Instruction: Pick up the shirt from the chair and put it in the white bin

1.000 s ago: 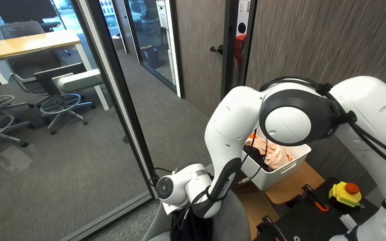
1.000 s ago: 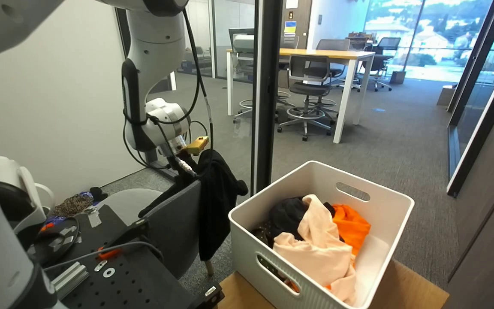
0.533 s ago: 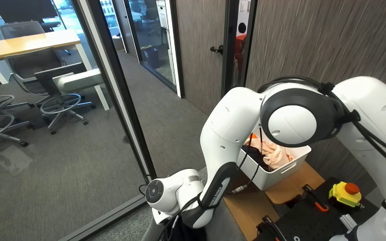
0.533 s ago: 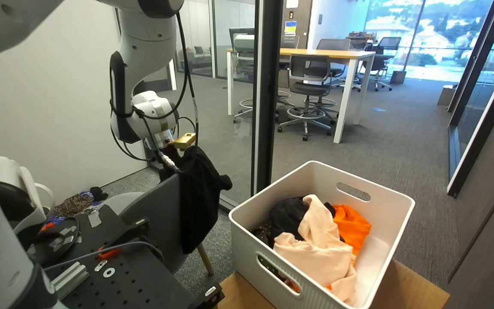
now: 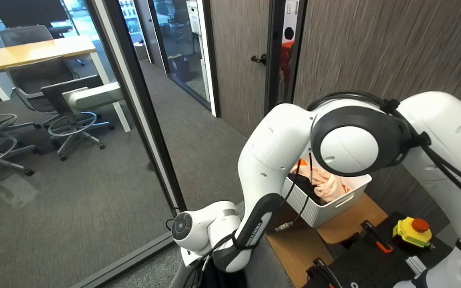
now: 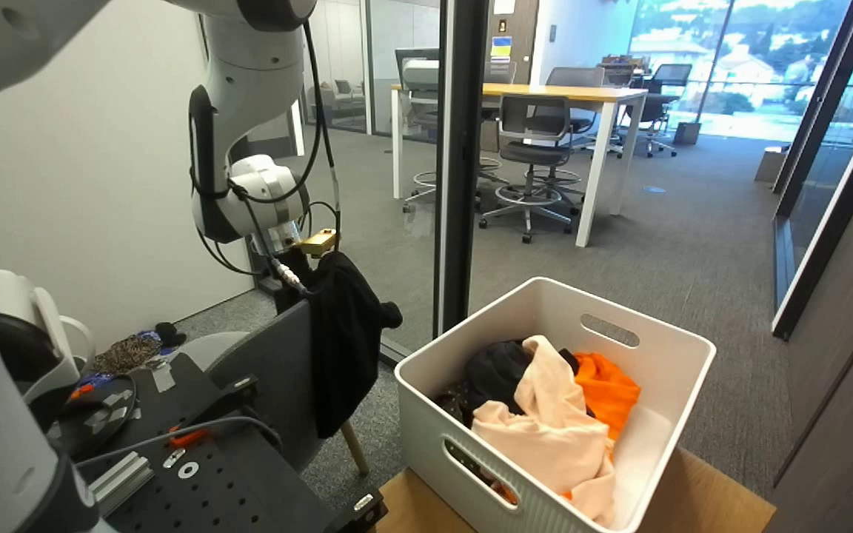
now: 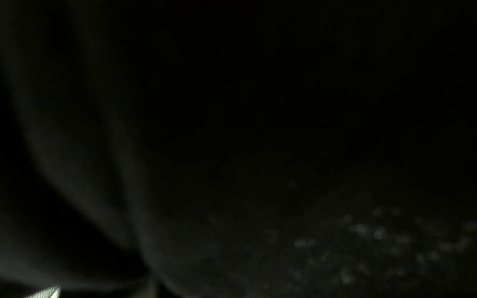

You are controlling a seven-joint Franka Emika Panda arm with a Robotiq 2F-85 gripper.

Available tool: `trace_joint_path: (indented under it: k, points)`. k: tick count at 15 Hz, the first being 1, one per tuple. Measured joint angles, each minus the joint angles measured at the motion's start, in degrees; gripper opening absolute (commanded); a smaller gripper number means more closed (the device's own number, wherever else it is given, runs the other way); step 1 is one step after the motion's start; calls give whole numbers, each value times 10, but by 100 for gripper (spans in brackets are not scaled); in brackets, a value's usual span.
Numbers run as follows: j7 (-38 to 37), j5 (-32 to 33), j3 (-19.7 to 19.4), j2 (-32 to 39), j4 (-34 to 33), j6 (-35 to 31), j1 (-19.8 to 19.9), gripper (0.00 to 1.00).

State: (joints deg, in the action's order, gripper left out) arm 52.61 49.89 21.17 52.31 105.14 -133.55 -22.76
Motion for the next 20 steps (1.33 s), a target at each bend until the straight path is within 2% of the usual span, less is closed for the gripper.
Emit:
trace_joint_path:
  k: [6, 9, 20]
  points:
    - [13, -25, 4, -2, -13, 16, -2, 29]
    - [17, -34, 4, -2, -19, 22, -5, 11]
    - [35, -65, 4, -2, -35, 55, -10, 12]
